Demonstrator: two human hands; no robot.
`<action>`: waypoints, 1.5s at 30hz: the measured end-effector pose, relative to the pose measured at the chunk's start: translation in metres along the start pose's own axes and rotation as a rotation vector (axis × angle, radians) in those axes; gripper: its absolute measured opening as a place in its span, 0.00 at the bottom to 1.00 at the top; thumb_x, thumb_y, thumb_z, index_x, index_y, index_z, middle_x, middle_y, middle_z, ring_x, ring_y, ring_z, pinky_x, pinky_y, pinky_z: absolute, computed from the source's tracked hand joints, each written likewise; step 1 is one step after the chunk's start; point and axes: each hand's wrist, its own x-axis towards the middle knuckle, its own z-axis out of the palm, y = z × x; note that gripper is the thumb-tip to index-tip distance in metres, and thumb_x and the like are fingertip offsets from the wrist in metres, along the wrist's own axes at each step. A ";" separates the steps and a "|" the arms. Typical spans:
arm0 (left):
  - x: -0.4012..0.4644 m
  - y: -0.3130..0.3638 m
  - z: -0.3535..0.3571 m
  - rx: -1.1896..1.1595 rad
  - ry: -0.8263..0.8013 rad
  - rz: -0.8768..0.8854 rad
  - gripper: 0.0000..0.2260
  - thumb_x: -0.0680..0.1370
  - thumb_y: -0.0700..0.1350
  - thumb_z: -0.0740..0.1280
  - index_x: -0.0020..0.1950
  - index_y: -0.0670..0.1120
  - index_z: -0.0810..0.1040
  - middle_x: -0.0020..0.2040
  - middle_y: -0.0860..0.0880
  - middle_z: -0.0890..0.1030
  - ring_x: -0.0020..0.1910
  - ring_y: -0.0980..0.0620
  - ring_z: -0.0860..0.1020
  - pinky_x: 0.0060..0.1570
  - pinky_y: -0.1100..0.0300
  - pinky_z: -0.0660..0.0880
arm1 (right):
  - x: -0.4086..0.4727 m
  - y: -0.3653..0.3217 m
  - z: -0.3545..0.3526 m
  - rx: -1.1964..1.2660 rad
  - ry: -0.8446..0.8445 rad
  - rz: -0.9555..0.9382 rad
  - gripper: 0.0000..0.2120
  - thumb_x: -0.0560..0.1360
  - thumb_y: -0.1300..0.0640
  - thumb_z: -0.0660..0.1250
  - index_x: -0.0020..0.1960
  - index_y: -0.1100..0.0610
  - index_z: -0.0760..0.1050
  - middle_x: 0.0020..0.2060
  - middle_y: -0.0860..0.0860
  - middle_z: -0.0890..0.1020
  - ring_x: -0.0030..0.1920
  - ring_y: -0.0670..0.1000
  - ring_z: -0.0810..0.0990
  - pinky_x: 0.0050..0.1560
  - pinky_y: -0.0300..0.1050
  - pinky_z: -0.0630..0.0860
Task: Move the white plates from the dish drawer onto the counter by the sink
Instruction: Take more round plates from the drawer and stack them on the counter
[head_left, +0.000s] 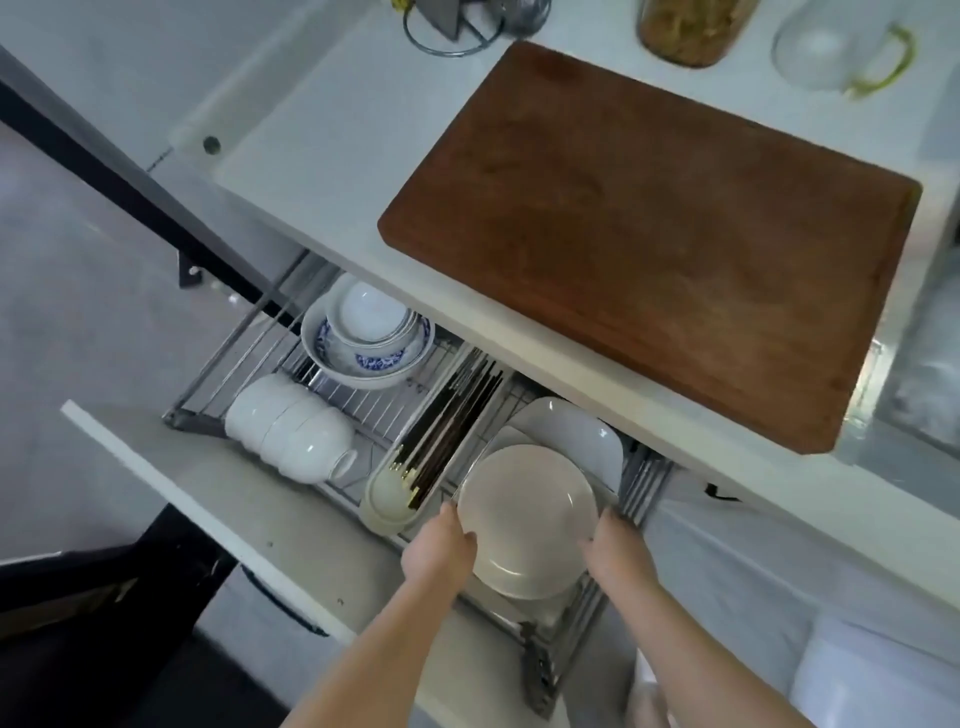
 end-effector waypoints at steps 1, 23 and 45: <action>0.005 -0.001 0.001 0.003 -0.009 0.002 0.18 0.79 0.48 0.58 0.69 0.47 0.64 0.57 0.47 0.80 0.55 0.45 0.79 0.48 0.53 0.77 | 0.005 -0.001 0.002 -0.015 -0.002 0.010 0.15 0.77 0.60 0.60 0.63 0.63 0.68 0.59 0.59 0.78 0.60 0.58 0.78 0.58 0.49 0.75; 0.004 -0.001 -0.005 0.058 0.031 0.039 0.12 0.79 0.43 0.54 0.62 0.46 0.68 0.47 0.46 0.82 0.41 0.47 0.81 0.37 0.56 0.74 | 0.016 0.005 -0.003 -0.101 0.117 0.087 0.18 0.77 0.64 0.54 0.66 0.55 0.64 0.54 0.55 0.80 0.53 0.56 0.80 0.43 0.47 0.75; -0.219 0.074 -0.008 -0.221 0.442 0.257 0.14 0.78 0.40 0.58 0.64 0.47 0.69 0.45 0.46 0.81 0.40 0.45 0.81 0.40 0.50 0.81 | -0.173 0.148 -0.088 0.493 0.390 -0.436 0.04 0.75 0.59 0.61 0.49 0.56 0.67 0.37 0.50 0.74 0.38 0.51 0.75 0.40 0.50 0.74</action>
